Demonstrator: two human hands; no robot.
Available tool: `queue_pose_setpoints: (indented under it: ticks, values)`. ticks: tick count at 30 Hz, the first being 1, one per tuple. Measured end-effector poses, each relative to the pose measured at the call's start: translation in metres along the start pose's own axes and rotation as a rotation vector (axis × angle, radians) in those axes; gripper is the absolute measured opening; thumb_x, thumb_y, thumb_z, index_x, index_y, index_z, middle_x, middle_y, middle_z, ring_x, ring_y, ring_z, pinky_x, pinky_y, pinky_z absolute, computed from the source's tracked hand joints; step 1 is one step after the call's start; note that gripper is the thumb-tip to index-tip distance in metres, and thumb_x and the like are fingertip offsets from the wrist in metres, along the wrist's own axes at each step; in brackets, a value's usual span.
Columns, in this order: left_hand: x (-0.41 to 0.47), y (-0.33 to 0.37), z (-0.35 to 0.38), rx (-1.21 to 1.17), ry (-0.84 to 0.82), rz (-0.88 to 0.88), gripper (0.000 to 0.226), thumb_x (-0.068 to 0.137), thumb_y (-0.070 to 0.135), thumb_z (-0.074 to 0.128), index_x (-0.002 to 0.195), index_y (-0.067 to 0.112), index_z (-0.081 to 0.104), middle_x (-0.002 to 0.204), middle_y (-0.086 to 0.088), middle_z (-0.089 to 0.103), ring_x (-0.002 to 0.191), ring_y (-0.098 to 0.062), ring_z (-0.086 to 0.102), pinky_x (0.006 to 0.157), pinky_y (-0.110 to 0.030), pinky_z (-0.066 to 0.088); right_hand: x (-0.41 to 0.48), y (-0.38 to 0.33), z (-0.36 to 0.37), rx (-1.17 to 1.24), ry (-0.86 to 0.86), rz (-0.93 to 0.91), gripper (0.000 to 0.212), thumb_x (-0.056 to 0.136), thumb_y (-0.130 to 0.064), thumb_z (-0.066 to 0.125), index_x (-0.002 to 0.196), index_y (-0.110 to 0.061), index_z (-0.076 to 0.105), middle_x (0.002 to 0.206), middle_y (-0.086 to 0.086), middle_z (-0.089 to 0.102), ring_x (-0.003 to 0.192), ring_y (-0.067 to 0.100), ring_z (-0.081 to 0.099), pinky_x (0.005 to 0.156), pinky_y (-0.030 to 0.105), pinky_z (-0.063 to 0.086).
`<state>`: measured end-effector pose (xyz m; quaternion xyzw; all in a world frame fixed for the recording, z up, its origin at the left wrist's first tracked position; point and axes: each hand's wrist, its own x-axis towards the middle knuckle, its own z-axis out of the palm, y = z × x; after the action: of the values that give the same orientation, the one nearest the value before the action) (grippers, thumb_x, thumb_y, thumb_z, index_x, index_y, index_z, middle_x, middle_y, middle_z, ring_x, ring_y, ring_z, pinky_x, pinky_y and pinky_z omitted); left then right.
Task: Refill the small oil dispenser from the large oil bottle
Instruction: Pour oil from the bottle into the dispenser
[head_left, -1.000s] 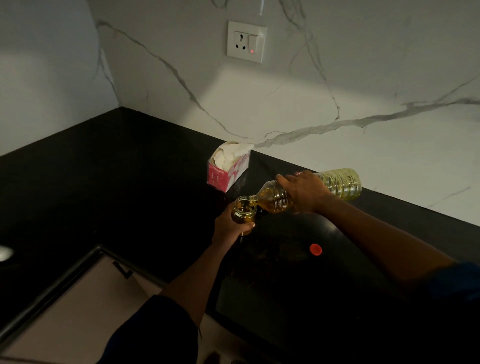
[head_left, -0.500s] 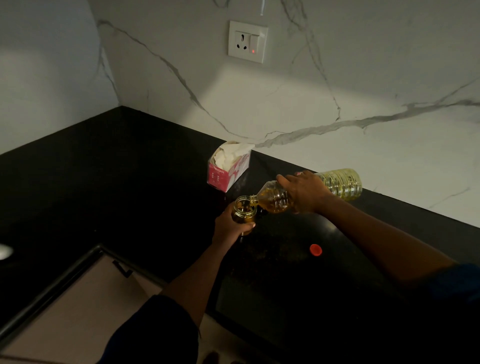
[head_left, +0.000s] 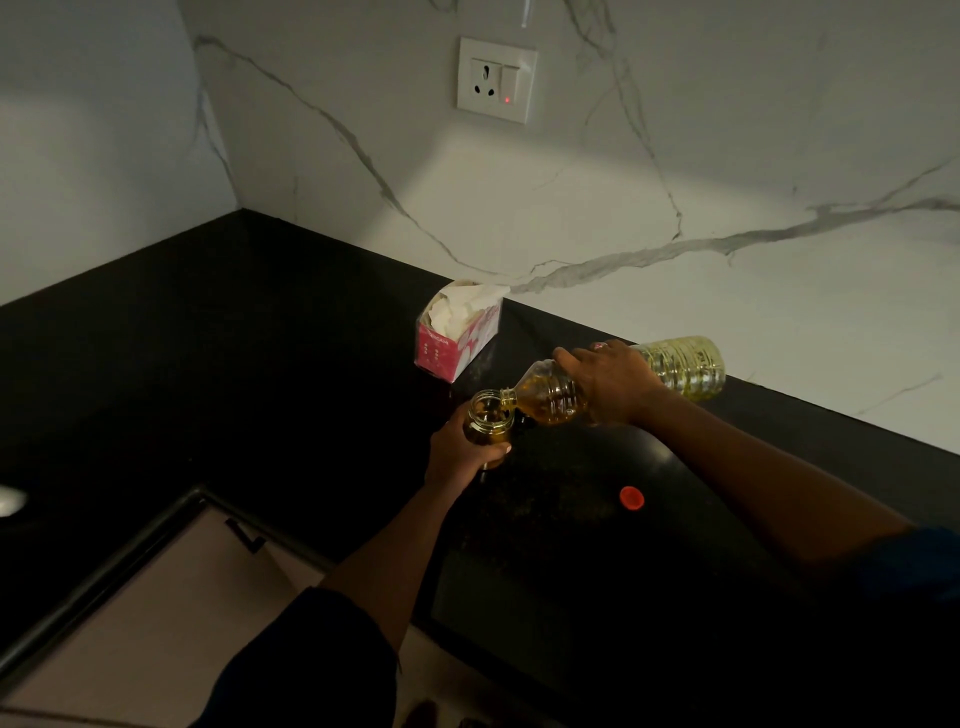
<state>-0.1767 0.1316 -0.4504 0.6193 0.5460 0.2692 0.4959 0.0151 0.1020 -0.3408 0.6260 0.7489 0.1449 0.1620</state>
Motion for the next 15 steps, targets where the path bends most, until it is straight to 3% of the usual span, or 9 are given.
queue_pose_setpoints:
  ticks: [15]
  values:
    - [0.0028, -0.0041, 0.0007, -0.007, -0.006, 0.002, 0.074, 0.067, 0.017, 0.08, 0.132, 0.021, 0.045, 0.128, -0.002, 0.055, 0.121, -0.018, 0.049, 0.088, -0.022, 0.037, 0.0003, 0.0004, 0.0015, -0.007, 0.01, -0.004, 0.094, 0.068, -0.043, 0.076, 0.141, -0.015, 0.023, 0.129, 0.008, 0.053, 0.117, 0.025, 0.052, 0.098, 0.039, 0.04]
